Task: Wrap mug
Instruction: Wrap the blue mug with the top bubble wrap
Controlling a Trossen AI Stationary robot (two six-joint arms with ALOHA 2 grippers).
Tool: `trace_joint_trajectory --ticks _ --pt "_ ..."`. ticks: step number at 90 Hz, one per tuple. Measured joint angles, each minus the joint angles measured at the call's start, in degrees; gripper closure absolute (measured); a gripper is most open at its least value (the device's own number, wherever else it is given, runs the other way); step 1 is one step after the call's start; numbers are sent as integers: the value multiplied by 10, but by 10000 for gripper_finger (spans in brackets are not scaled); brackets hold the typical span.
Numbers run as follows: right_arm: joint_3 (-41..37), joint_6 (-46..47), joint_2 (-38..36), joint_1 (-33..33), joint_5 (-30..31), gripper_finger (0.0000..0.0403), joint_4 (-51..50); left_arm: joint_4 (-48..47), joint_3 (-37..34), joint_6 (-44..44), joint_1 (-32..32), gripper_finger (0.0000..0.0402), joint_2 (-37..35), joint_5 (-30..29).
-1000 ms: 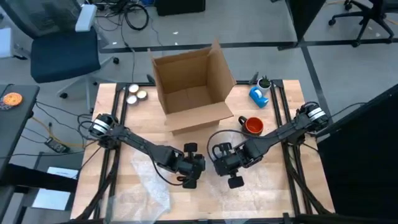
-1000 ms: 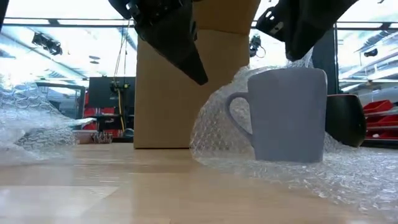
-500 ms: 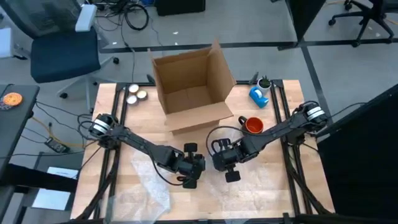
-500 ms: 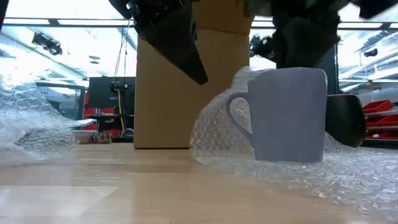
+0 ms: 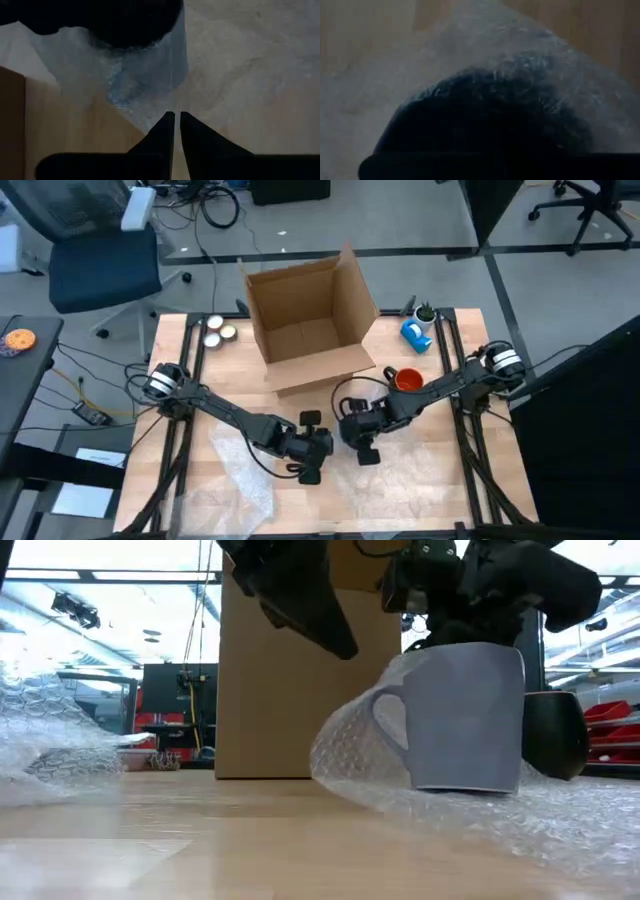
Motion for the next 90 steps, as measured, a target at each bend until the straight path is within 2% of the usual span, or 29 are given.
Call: trace_joint_trajectory --ticks 16,55,71,90 --pt "15 -2 0 15 -8 403 -19 1 0 0 0 386 0 -2" --pt "187 -21 0 33 37 403 -239 33 -1 -2 2 386 12 -17" --pt "185 -21 0 33 36 403 -213 28 -1 -2 2 386 12 -17" --pt "121 -21 0 30 20 403 -142 29 -1 -2 2 386 12 -17"
